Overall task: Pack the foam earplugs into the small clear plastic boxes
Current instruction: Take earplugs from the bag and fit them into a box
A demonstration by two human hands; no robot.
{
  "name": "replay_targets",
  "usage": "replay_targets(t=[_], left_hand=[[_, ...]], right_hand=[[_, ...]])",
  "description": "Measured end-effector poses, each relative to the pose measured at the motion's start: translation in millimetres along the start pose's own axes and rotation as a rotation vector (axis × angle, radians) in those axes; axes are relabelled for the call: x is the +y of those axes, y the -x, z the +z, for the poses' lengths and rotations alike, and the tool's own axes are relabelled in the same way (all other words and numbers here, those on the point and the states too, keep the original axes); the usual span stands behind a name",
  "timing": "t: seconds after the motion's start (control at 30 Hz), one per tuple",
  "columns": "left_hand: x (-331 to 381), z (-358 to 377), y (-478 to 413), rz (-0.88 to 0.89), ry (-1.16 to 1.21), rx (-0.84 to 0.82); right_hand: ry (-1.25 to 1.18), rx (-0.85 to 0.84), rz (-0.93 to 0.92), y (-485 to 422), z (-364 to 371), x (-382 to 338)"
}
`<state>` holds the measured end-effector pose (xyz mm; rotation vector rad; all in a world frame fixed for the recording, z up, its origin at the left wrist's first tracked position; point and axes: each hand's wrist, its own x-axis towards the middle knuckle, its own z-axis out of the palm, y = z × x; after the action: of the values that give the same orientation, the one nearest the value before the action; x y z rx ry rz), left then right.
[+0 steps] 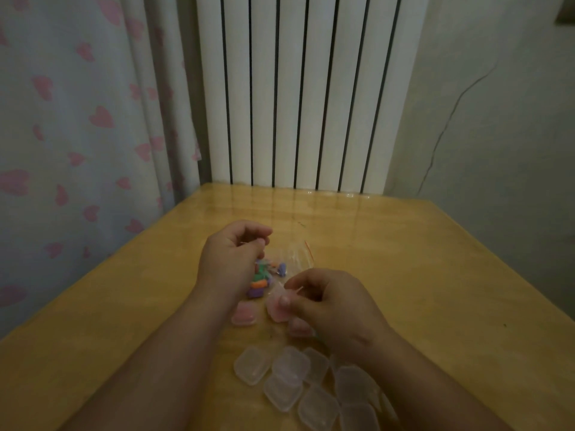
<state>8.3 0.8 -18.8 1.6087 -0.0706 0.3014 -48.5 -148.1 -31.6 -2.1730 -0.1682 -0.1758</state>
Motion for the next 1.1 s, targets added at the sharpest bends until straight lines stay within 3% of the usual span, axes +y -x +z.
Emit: replay_targets(t=[0.1, 0.3, 0.43, 0.53, 0.73, 0.87, 1.1], left_hand=[[-2, -1, -2, -0.015, 0.004, 0.023], [-12, -1, -8, 0.008, -0.091, 0.008], [-16, -5, -12, 0.075, -0.308, 0.037], [-22, -6, -12, 0.025, -0.445, -0.035], [-25, -9, -15, 0.119, -0.918, -0.186], [-29, -11, -14, 0.034, -0.825, -0.289], [-32, -14, -14, 0.075, -0.866, -0.324]], right_hand=[[-0.027, -0.045, 0.019, -1, 7, 5], [0.212, -0.01, -0.075, -3, 7, 3], [0.319, 0.126, -0.02, -10, -8, 6], [0.322, 0.166, 0.073, -20, -15, 14], [0.344, 0.03, 0.168, -46, -17, 17], [0.453, -0.047, 0.169, -66, -8, 15], [0.634, -0.112, 0.159, -81, 11, 1]])
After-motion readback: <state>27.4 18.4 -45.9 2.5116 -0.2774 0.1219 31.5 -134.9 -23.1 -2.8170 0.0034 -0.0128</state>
